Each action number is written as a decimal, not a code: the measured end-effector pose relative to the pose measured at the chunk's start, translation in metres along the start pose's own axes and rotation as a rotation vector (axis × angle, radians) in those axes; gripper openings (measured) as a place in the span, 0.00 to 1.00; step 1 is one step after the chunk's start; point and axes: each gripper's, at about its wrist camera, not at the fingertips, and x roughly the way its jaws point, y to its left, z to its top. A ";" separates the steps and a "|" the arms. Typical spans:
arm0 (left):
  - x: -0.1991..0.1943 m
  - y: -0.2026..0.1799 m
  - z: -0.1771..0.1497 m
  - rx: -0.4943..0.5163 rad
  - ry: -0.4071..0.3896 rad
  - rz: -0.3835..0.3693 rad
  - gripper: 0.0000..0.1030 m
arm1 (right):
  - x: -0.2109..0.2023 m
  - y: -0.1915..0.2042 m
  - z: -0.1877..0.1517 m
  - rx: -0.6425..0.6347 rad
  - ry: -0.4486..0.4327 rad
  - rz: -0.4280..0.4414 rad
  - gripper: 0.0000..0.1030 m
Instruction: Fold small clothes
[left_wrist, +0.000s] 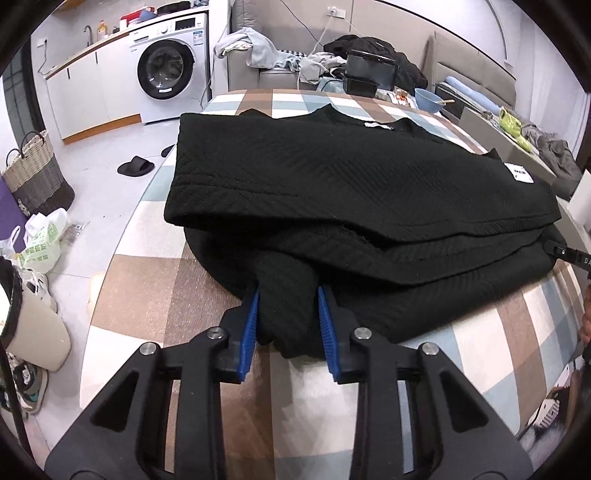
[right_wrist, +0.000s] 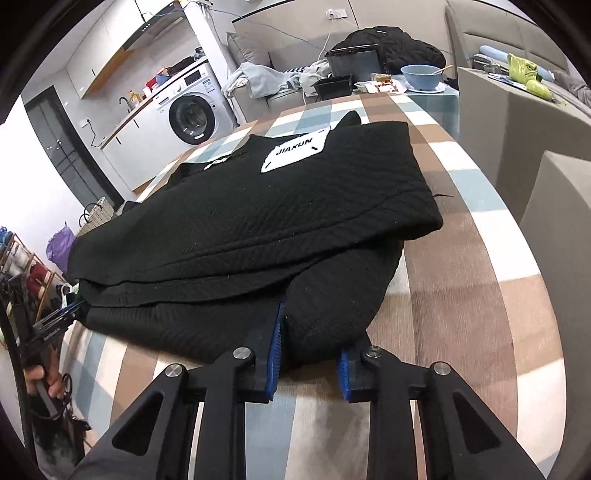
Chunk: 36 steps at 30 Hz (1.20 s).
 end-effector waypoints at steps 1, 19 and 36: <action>-0.001 0.001 -0.001 0.008 0.005 0.002 0.26 | -0.002 0.001 -0.002 -0.001 0.005 0.004 0.24; -0.050 0.032 0.009 -0.155 -0.064 -0.141 0.43 | -0.066 -0.030 0.003 0.133 -0.139 0.065 0.49; -0.020 -0.019 0.001 -0.150 0.038 -0.327 0.50 | -0.003 -0.033 0.008 0.339 -0.041 0.292 0.59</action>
